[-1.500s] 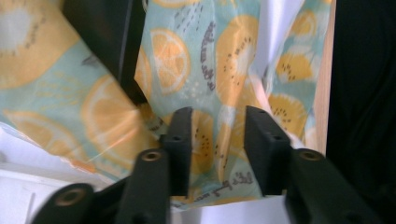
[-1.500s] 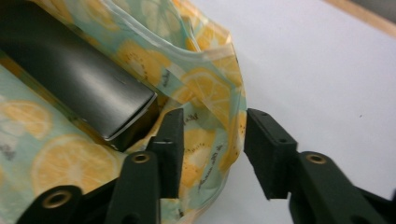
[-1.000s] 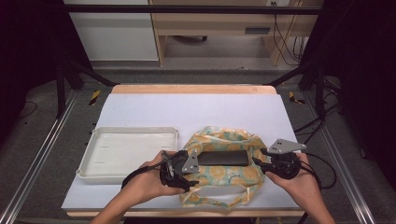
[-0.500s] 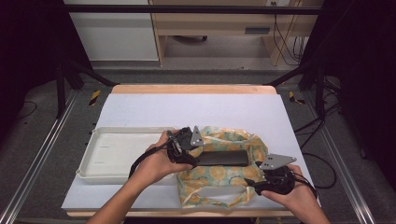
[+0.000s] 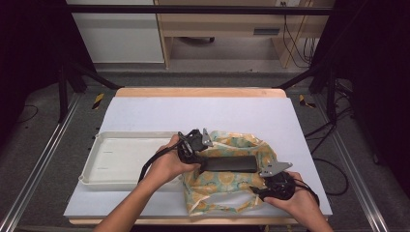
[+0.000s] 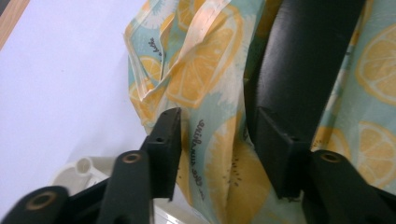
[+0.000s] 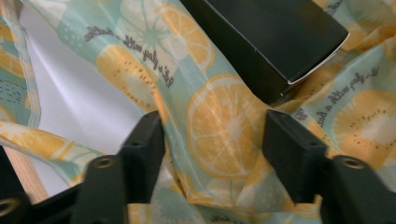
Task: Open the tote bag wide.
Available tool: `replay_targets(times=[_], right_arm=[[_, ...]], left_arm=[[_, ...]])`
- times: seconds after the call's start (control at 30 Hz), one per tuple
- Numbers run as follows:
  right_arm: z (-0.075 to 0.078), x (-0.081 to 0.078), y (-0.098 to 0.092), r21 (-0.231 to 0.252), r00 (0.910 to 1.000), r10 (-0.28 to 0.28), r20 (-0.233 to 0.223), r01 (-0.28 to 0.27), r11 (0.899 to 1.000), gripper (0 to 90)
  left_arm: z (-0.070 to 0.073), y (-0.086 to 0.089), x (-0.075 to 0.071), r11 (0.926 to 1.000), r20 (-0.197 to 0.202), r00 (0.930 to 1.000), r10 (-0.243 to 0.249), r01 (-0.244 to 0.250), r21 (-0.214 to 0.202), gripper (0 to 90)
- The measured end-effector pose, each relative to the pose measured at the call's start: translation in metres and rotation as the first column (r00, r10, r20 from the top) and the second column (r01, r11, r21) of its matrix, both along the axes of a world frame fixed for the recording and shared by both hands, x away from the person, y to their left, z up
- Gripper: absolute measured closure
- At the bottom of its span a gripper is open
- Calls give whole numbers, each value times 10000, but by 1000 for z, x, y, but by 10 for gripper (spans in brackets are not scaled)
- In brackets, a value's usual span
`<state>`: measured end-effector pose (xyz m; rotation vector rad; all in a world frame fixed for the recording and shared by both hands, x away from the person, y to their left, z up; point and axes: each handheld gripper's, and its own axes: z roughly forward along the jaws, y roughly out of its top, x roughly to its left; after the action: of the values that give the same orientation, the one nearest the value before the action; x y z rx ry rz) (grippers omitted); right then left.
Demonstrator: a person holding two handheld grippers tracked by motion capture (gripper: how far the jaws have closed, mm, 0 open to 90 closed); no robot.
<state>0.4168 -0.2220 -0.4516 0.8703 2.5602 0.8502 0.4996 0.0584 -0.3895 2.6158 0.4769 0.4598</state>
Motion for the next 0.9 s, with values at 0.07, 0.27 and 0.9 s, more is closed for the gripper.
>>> replay_targets(times=[0.07, 0.27, 0.9], right_arm=[[-1, 1, -1, 8, 9999, 134, 49, -134, 9999, 572], [-3, 3, 1, 72, 9992, 303, -251, -301, 9995, 900], [-5, -11, 1, 368, 9935, 723, -876, -693, 9969, 900]], left_arm=[[-1, -1, 0, 10000, -90, 10000, -40, 40, 7, 645], [-3, -1, 4, 9999, 22, 10000, 20, -20, 143, 827], [-23, 8, 48, 9923, 615, 9920, 1101, -1133, 495, 898]])
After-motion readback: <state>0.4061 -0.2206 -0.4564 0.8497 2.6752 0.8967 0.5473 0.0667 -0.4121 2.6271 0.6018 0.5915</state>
